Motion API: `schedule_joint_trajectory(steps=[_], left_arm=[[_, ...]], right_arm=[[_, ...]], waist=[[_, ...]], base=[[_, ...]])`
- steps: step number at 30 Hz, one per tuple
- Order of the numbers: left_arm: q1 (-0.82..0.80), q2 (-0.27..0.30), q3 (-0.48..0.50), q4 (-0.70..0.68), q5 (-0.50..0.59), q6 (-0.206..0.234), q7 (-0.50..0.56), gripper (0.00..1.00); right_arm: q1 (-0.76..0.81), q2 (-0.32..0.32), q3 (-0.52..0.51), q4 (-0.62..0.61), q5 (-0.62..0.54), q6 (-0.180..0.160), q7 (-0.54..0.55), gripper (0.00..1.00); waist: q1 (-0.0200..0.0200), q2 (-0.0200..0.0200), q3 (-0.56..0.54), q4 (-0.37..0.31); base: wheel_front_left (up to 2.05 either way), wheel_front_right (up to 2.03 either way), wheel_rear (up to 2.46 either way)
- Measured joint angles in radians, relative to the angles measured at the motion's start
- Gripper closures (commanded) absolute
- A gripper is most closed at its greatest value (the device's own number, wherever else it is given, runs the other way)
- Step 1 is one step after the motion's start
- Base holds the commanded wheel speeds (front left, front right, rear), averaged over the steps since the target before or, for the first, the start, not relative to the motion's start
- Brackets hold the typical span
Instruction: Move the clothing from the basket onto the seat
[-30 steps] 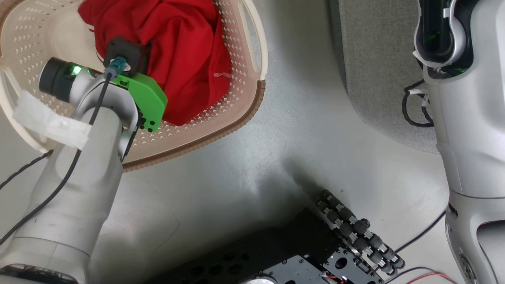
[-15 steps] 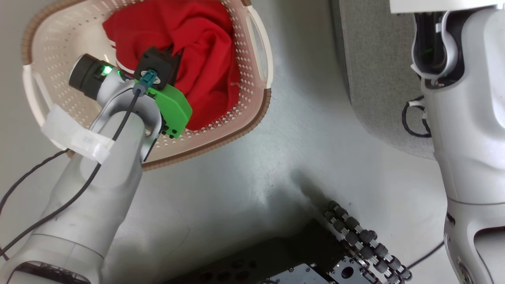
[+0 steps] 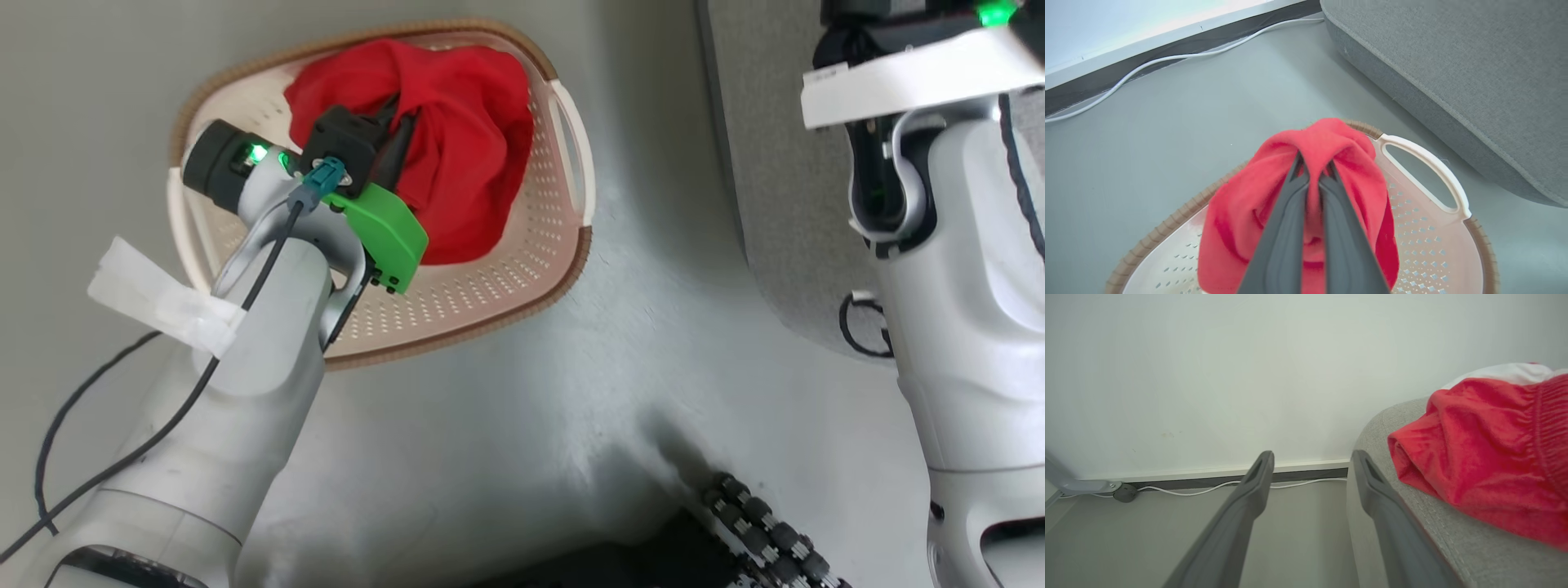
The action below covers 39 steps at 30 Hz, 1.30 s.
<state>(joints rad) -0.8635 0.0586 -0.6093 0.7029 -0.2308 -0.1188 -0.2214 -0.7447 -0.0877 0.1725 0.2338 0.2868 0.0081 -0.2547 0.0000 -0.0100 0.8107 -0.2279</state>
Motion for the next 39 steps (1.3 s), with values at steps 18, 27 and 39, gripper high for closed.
schedule_joint_trajectory(steps=[18,27,39], left_arm=[[0.058,-0.015,0.031,-0.055,-0.137,-0.002,-0.017,1.00],[0.108,-0.020,0.030,-0.064,-0.191,-0.006,-0.017,1.00],[0.175,-0.022,0.013,-0.075,-0.249,-0.006,-0.017,1.00]], right_arm=[[0.176,-0.005,-0.029,0.088,-0.012,0.024,0.000,0.00],[0.275,-0.002,-0.026,0.139,-0.016,0.036,0.000,0.00],[0.379,0.008,0.025,0.204,-0.041,0.063,0.000,0.00]], waist=[[0.0000,0.0000,-0.250,0.097],[0.0000,0.0000,-0.380,0.135],[-0.0001,0.0000,-0.551,0.190]], base=[[0.00,0.00,0.00],[0.00,0.00,0.00],[0.00,0.00,0.00]])
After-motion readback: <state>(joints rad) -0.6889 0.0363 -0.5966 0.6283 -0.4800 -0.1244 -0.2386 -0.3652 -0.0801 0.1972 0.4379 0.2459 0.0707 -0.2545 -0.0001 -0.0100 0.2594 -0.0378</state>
